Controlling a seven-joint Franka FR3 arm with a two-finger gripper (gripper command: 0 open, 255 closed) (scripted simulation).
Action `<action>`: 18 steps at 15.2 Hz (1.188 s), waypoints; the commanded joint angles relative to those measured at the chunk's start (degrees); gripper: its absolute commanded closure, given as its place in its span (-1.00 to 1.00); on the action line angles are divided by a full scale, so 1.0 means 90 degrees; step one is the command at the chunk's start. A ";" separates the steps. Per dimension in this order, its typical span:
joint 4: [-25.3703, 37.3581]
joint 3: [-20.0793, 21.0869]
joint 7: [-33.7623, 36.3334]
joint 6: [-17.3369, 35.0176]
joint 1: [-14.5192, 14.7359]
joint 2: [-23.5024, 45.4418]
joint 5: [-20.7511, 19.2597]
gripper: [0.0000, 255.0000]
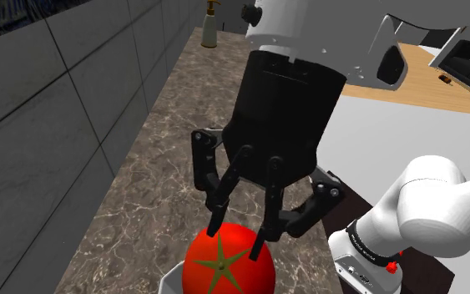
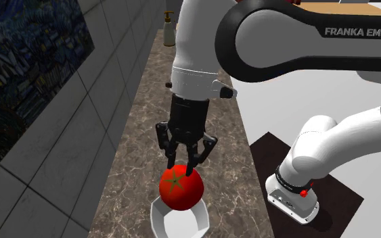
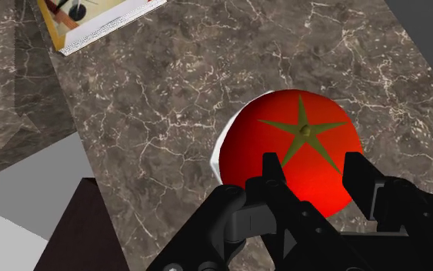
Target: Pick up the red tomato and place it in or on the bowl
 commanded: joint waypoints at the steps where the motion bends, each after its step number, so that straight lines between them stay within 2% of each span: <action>1: -0.0165 0.0066 -0.0051 0.0150 0.0019 -0.0020 0.0055 1.00; 18: -0.1432 0.0518 -0.0697 0.1361 0.0123 0.0039 0.0503 1.00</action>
